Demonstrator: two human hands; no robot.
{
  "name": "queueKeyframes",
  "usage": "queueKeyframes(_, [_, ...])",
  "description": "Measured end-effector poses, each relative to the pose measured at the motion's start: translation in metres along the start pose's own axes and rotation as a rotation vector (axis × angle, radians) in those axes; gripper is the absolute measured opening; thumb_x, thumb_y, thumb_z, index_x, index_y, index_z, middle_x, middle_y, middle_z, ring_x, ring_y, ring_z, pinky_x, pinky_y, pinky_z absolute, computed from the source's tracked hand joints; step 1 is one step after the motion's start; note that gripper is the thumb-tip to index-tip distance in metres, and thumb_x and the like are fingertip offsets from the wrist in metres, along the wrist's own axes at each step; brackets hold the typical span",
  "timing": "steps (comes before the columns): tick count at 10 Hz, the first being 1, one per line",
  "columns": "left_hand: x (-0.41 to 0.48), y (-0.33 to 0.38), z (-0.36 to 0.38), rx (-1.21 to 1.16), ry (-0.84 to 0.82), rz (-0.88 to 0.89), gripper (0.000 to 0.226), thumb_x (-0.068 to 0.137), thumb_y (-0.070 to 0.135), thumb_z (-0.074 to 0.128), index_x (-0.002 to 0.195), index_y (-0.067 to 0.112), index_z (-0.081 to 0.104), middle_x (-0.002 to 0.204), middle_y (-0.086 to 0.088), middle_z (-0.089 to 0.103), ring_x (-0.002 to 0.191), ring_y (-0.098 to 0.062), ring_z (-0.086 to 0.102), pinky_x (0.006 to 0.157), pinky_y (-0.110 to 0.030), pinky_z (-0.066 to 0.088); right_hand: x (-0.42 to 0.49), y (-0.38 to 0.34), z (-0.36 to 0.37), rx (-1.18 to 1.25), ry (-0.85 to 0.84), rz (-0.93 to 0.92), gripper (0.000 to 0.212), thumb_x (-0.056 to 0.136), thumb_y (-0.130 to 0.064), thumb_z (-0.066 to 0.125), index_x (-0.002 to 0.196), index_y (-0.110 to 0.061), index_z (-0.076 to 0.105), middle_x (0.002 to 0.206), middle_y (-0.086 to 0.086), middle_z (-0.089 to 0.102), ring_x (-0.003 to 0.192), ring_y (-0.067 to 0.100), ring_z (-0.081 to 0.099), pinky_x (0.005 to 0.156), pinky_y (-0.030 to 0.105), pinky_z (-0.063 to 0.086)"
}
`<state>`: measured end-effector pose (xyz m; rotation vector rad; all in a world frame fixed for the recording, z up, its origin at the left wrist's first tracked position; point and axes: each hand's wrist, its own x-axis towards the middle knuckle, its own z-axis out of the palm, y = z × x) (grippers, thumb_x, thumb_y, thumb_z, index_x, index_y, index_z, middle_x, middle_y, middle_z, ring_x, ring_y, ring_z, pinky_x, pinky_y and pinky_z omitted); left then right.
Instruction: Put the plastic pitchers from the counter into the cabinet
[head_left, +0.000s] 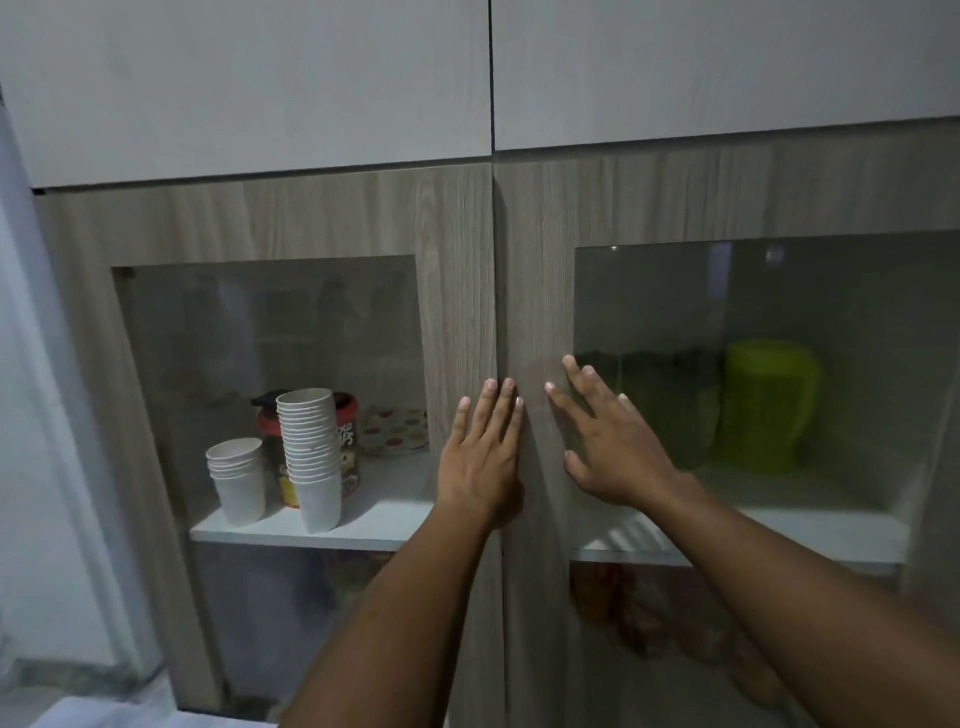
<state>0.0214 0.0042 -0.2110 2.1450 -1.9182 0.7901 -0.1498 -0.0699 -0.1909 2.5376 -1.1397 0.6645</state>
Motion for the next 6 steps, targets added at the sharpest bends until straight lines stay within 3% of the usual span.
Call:
queueKeyframes(2, [0.006,-0.002,0.008,-0.085,-0.046,0.024,0.110,0.091,0.040,0.062,0.158,0.013,-0.021,0.162,-0.008,-0.037,0.149,-0.025,-0.034,0.126,-0.045,-0.008,0.004,0.005,0.008,-0.052,-0.036,-0.012,0.098,0.089,-0.038,0.054,0.156,-0.037,-0.018,0.156,-0.007,-0.045,0.150,0.016,-0.027,0.124,0.048,0.006])
queueKeyframes(3, [0.005,-0.004,-0.002,-0.129,-0.075,0.041,0.112,0.090,0.039,0.066,0.159,0.013,-0.017,0.164,-0.007,-0.034,0.151,-0.025,-0.030,0.126,-0.043,-0.003,0.003,0.003,0.001,-0.021,-0.079,-0.001,0.100,0.088,-0.037,0.057,0.156,-0.038,-0.016,0.156,-0.010,-0.045,0.151,0.015,-0.025,0.124,0.048,0.007])
queueKeyframes(4, [0.005,-0.004,-0.014,-0.176,-0.099,0.049,0.108,0.090,0.037,0.067,0.161,0.013,-0.010,0.167,-0.008,-0.027,0.154,-0.026,-0.024,0.126,-0.043,-0.002,0.003,0.000,-0.010,0.038,-0.119,0.037,0.096,0.088,-0.038,0.061,0.159,-0.038,-0.003,0.160,-0.012,-0.038,0.154,0.015,-0.013,0.122,0.048,0.012])
queueKeyframes(5, [0.000,-0.003,-0.026,-0.226,-0.071,0.073,0.101,0.092,0.030,0.064,0.162,0.013,-0.006,0.171,-0.009,-0.012,0.157,-0.026,-0.010,0.128,-0.042,0.003,-0.002,-0.008,-0.026,0.092,-0.107,0.065,0.086,0.089,-0.041,0.060,0.160,-0.030,0.012,0.168,-0.010,-0.014,0.155,0.017,0.013,0.120,0.047,0.023])
queueKeyframes(6, [-0.001,0.000,-0.048,-0.281,-0.041,0.101,0.092,0.093,0.025,0.063,0.162,0.013,0.003,0.171,-0.010,0.004,0.158,-0.026,0.007,0.126,-0.040,0.012,-0.006,-0.007,-0.051,0.218,-0.100,0.176,0.078,0.090,-0.040,0.060,0.157,-0.027,0.024,0.167,0.000,0.023,0.149,0.023,0.031,0.116,0.046,0.033])
